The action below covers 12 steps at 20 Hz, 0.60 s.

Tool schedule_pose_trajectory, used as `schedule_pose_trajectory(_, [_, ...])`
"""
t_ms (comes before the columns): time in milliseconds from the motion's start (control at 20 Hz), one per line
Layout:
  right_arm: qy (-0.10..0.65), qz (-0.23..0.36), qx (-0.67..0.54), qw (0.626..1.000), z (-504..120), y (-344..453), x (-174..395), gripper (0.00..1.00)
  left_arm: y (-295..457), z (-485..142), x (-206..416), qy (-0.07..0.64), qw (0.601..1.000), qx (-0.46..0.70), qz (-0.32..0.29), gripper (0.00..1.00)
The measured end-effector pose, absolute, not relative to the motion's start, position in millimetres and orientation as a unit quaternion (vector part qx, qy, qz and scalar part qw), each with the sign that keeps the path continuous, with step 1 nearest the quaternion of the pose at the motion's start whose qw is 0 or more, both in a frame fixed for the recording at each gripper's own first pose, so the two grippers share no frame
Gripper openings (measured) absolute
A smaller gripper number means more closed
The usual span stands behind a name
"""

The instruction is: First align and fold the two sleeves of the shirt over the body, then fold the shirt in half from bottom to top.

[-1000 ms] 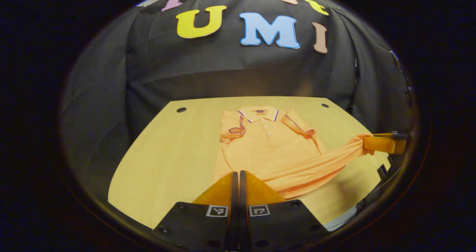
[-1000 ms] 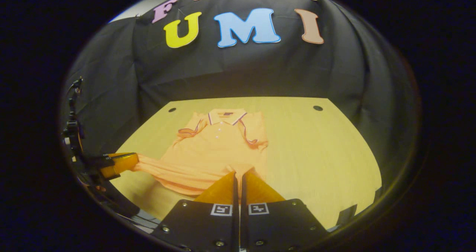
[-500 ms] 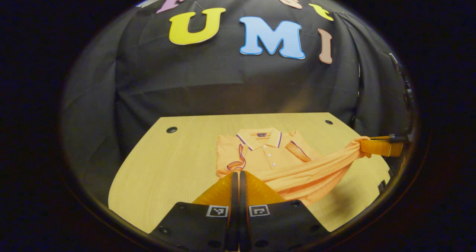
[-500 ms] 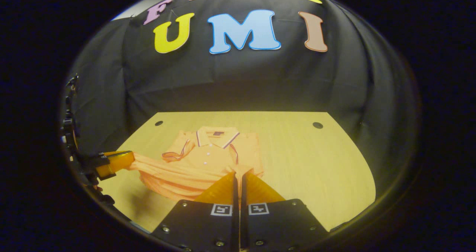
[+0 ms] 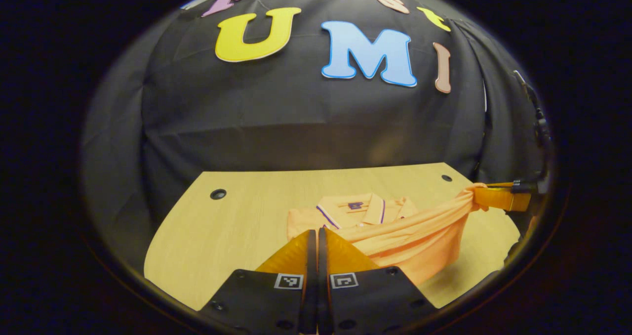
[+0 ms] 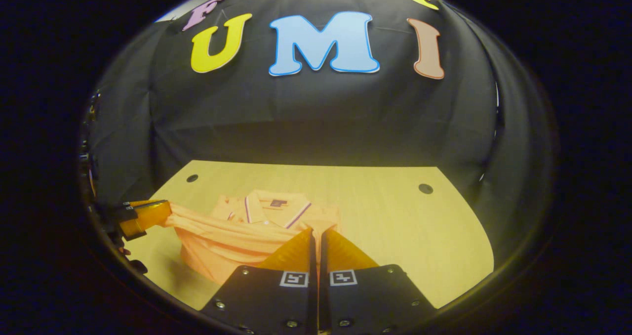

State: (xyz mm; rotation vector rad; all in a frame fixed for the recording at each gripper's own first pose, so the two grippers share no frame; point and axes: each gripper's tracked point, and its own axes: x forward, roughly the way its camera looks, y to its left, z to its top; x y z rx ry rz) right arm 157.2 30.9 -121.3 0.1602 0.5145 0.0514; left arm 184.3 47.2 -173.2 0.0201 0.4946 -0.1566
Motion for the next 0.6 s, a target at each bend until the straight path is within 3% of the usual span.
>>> schedule_pose_trajectory(600, [0.256,-0.003,0.062,0.965,-145.5,26.6,251.8,0.01,42.7,-198.1,279.7,0.218,0.972,0.016,-0.090,0.06])
